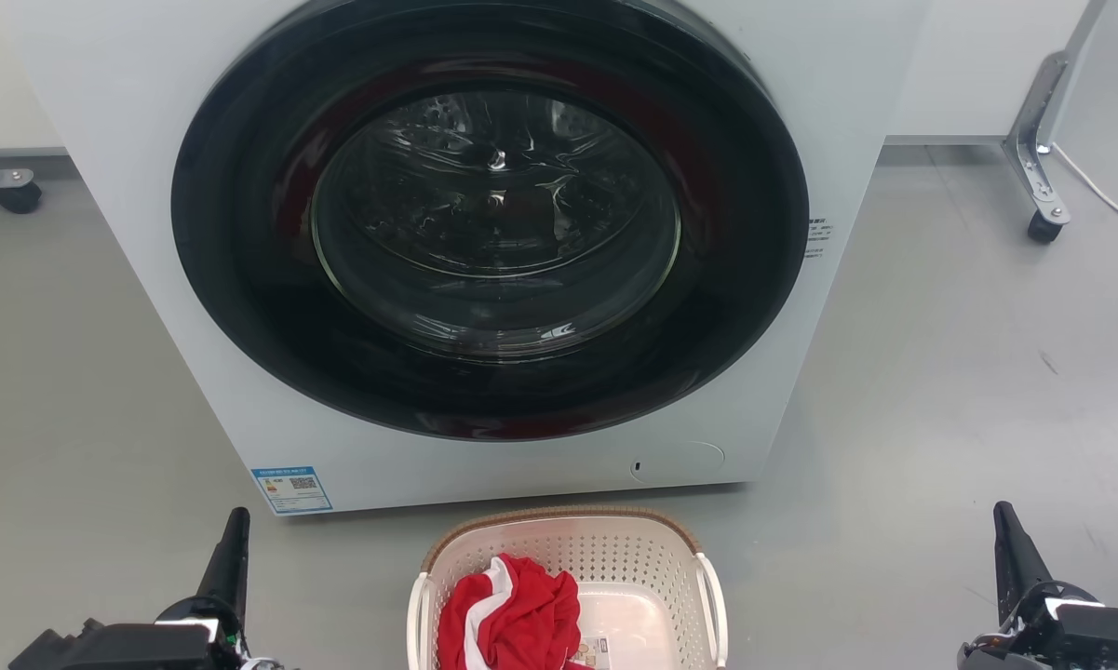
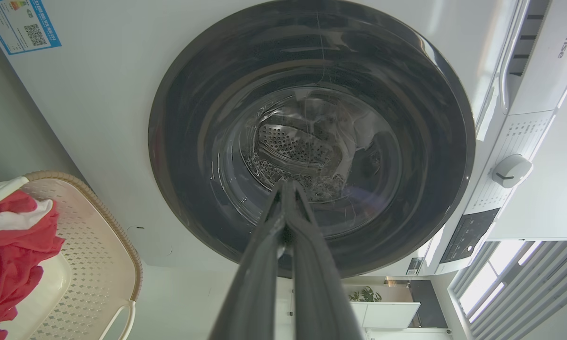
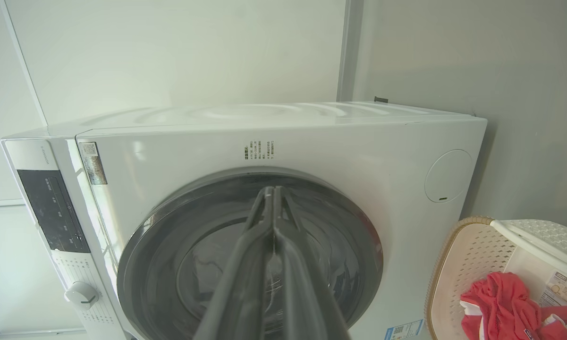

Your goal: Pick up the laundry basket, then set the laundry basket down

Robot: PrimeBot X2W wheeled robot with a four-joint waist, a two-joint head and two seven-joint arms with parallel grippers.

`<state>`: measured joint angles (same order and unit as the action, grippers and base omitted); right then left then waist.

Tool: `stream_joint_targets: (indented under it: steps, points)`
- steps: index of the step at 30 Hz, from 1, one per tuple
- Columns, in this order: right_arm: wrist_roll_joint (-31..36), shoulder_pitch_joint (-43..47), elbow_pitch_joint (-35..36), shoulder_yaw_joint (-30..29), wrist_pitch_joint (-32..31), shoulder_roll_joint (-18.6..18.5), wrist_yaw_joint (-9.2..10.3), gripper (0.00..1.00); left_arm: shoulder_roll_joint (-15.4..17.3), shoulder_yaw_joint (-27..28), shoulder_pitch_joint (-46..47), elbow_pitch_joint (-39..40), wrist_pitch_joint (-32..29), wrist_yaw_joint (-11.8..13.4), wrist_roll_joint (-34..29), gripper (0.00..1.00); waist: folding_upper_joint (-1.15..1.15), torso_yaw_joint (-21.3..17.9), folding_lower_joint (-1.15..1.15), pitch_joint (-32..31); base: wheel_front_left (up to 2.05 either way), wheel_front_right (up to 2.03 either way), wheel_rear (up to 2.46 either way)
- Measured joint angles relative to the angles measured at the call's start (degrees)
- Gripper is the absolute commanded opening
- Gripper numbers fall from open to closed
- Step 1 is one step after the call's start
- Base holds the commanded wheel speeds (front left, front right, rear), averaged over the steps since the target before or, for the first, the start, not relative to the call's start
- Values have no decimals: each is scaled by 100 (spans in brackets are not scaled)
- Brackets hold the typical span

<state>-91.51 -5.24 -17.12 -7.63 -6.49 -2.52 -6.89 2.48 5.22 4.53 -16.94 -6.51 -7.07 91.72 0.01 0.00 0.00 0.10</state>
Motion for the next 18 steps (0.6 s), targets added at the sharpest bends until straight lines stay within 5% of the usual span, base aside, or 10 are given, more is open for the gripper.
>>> stream_joint_targets:
  steps: [18]
  points:
    - [0,0,1,1,0,0,0,0,0,0,0,-1,0,0,0,0,0,0,0,0,0,0,0]
